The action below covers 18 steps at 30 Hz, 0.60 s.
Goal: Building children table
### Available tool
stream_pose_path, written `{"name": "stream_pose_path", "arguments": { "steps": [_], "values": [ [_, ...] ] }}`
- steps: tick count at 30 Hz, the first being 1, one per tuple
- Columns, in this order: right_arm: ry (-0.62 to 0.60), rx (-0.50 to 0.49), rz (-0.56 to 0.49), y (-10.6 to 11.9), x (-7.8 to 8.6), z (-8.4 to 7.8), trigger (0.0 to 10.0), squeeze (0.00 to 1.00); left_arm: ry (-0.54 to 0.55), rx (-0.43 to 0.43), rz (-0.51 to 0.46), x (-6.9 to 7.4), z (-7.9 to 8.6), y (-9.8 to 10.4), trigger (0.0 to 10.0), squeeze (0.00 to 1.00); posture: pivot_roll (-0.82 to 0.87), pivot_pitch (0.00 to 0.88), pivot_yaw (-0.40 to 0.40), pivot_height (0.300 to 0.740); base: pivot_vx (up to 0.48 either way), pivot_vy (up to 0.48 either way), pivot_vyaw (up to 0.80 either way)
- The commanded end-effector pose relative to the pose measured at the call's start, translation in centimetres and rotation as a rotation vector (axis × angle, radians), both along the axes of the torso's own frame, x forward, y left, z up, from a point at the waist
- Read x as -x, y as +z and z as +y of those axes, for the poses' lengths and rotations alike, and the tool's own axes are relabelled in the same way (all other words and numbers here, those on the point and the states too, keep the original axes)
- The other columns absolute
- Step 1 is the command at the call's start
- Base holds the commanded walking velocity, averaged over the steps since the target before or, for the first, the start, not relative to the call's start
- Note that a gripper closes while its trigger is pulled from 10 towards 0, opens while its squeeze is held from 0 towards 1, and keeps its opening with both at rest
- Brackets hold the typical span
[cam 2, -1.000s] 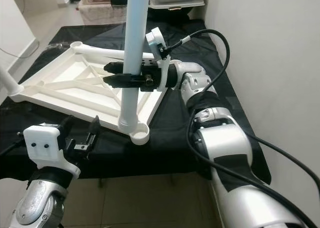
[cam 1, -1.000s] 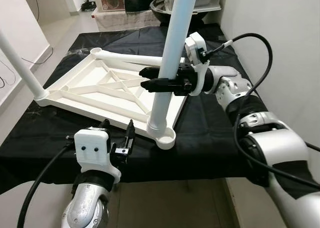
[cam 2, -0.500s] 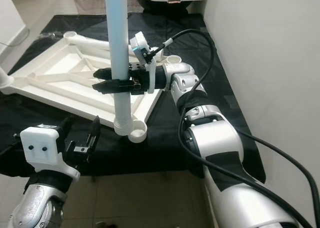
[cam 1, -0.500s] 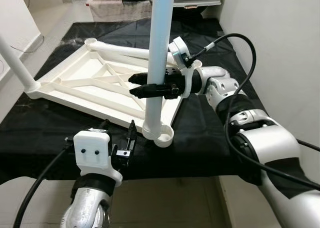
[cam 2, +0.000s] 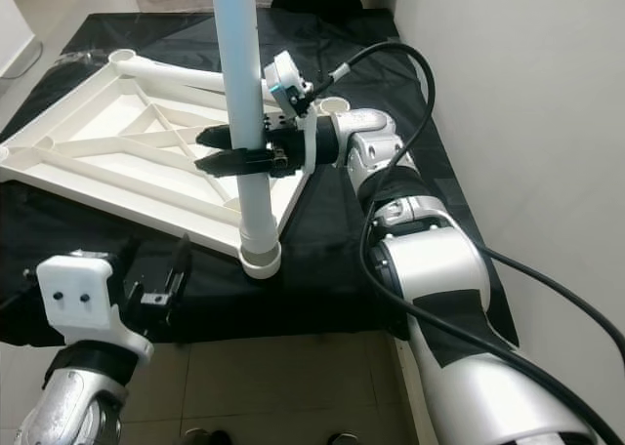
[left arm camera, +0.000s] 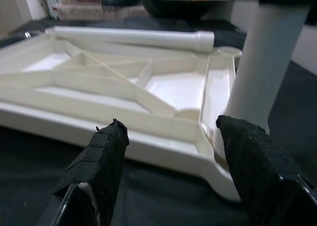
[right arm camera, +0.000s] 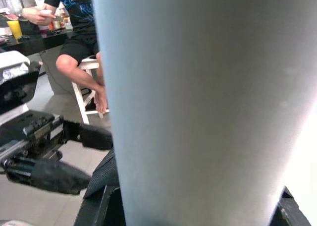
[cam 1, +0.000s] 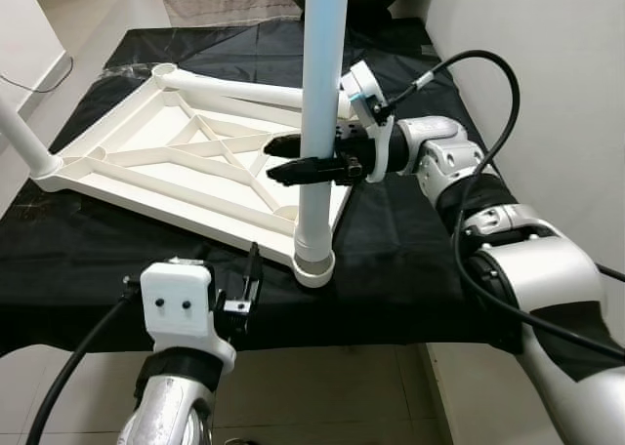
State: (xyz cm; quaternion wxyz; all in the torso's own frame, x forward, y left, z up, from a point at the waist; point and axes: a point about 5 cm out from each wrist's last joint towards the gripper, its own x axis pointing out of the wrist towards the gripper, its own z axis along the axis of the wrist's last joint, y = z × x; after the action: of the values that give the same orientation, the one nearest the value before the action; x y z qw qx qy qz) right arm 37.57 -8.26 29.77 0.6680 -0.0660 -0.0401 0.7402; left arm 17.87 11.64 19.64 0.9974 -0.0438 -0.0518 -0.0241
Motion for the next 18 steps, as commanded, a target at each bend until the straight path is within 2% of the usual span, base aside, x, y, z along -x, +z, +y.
{"name": "stream_pose_path", "arguments": {
  "steps": [1, 4, 7, 9, 18],
  "values": [
    [0.012, 0.004, 0.014, -0.6, 0.1, 0.0, 10.0, 0.0, -0.009, -0.011, 0.013, 0.2, 0.0, -0.4, 10.0, 0.0, 0.05, 0.218, -0.003, 0.74, 0.0, 0.0, 0.0],
    [0.012, 0.011, 0.017, -0.9, 0.1, 0.0, 10.0, 0.0, -0.021, -0.027, 0.028, 0.5, 0.1, -0.8, 10.0, 0.0, 0.06, 0.214, -0.003, 0.74, 0.0, 0.0, 0.0],
    [0.015, 0.032, 0.02, -1.8, 0.2, 0.0, 10.0, 0.0, -0.102, -0.149, 0.054, 1.1, 0.3, -2.0, 10.0, 0.0, 0.06, 0.204, 0.0, 0.74, 0.0, 0.0, 0.0],
    [0.017, 0.029, 0.024, -1.9, 0.2, 0.1, 10.0, 0.0, -0.112, -0.167, 0.054, 1.1, 0.3, -2.1, 10.0, 0.0, 0.06, 0.201, 0.003, 0.74, 0.0, 0.0, 0.0],
    [0.039, 0.054, 0.026, -2.3, 0.4, 0.5, 10.0, 0.0, -0.105, -0.137, 0.028, 0.7, -0.4, -1.8, 10.0, 0.0, 0.06, 0.193, 0.002, 0.74, 0.0, 0.0, 0.0]
  ]
}}
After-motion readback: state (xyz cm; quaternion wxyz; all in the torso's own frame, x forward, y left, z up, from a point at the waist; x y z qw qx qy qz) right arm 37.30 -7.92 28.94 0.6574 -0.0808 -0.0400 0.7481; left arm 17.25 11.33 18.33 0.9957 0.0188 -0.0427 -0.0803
